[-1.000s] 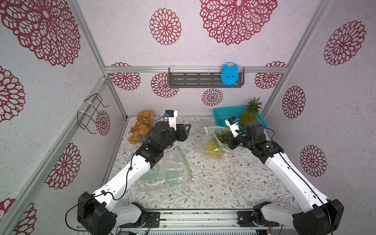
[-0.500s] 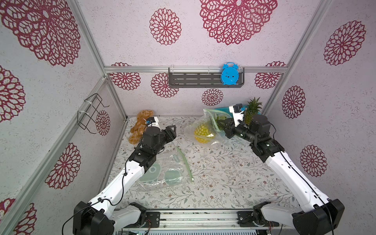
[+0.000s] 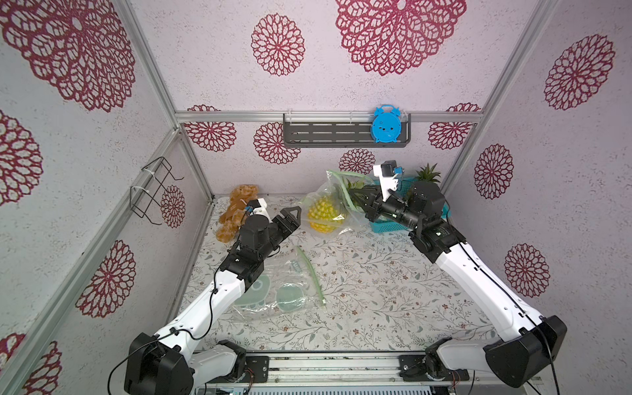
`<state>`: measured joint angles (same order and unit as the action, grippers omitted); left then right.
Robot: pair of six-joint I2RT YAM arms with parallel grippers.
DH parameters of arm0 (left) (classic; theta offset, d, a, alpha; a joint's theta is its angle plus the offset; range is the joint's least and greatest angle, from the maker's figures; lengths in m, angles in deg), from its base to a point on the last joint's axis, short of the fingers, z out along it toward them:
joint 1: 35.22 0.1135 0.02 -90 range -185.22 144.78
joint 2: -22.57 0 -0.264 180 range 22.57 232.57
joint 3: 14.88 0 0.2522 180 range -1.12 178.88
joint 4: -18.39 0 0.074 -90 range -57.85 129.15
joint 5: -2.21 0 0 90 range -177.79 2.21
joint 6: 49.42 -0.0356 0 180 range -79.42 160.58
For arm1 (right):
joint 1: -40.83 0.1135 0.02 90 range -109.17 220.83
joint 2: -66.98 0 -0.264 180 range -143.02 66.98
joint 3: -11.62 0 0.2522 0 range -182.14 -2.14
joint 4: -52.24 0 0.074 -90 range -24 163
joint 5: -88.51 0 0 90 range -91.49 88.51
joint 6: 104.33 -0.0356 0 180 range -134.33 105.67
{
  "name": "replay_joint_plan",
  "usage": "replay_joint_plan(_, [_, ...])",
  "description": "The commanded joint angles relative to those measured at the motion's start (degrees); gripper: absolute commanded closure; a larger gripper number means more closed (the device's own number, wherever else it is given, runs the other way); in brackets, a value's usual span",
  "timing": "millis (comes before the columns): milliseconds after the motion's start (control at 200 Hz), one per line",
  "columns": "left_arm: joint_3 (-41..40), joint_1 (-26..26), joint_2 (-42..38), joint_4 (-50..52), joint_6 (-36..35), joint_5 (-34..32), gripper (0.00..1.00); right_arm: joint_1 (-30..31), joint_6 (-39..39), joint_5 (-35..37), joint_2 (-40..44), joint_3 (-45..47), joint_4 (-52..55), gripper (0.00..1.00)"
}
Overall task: Open the zip-top bag and take out the pineapple
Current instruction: Pick up the pineapple from the zipper food storage bag.
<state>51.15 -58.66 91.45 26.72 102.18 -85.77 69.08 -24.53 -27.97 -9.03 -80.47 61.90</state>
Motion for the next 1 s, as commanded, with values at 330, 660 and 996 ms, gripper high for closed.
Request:
replay_joint_plan(330, [-4.9, 0.5, -0.4, -6.5, 2.8, -4.1, 0.09, 1.5, -1.6, 0.2, 1.7, -4.5, -11.6, 1.0])
replay_joint_plan(660, [-9.9, 2.0, -5.0, -9.1, 7.7, -9.0, 0.03, 1.7, -4.4, -1.1, 1.9, -4.9, -13.8, 1.0])
replay_joint_plan(996, [-10.6, 2.1, -0.5, -18.9, 11.1, -5.0, 0.01, 3.4, -5.3, -2.2, 0.6, -6.9, -14.3, 1.0])
